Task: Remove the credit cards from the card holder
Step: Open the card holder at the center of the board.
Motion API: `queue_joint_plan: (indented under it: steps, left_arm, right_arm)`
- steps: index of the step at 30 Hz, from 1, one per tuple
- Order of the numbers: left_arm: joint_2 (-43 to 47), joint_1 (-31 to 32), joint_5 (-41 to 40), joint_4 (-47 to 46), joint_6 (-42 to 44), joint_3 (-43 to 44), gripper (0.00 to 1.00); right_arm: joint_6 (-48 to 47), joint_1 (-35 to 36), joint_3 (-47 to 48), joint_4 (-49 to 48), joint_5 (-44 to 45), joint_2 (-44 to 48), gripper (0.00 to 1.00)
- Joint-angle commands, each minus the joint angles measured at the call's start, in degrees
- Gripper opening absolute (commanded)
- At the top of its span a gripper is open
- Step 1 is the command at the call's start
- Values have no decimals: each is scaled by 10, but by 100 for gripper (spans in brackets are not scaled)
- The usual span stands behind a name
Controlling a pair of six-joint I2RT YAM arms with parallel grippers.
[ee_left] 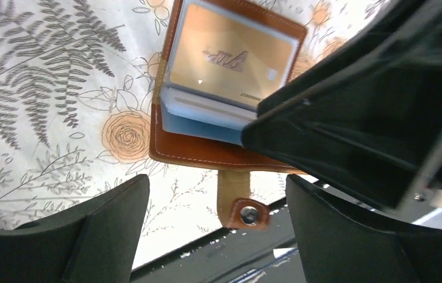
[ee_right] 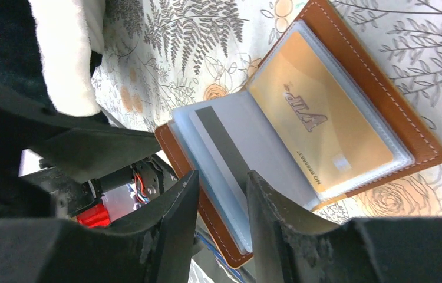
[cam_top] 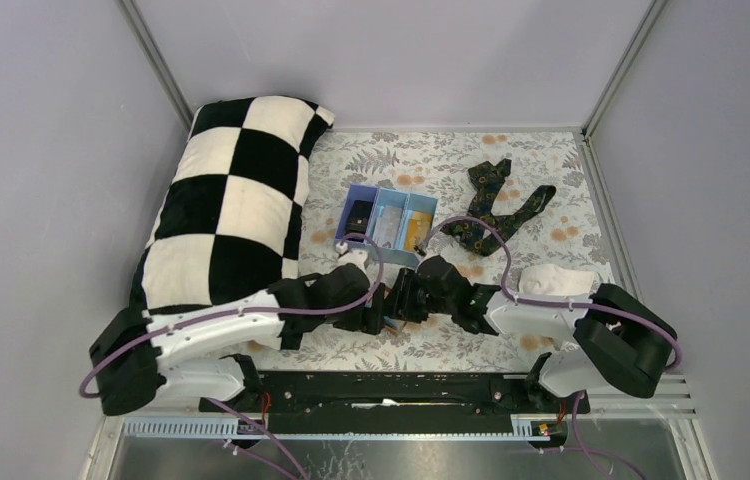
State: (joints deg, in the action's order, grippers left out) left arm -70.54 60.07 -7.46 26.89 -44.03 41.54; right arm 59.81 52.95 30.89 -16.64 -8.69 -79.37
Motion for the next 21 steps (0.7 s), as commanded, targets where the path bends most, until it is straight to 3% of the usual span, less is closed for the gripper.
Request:
queue_joint_plan:
  steps: [1,5,9,16,21]
  left_arm:
    - [84,-2,-46,47,-31,27,90]
    - [145,-8,-71,72,-48,30,91]
    - [163,-10,-74,79,-64,23,86]
    - [159,-10,-55,52,-121,-11,61]
    - [159,-10,-43,5,-152,-46,43]
  right_arm:
    - [-7,15,36,-27,-6,-22,42]
    - [-10,32,61,-21,-5,-54,35]
    - [-14,49,93,-4,-5,-90,33]
    - [-1,65,109,27,-10,-129,34]
    - [-17,66,101,63,9,-100,36]
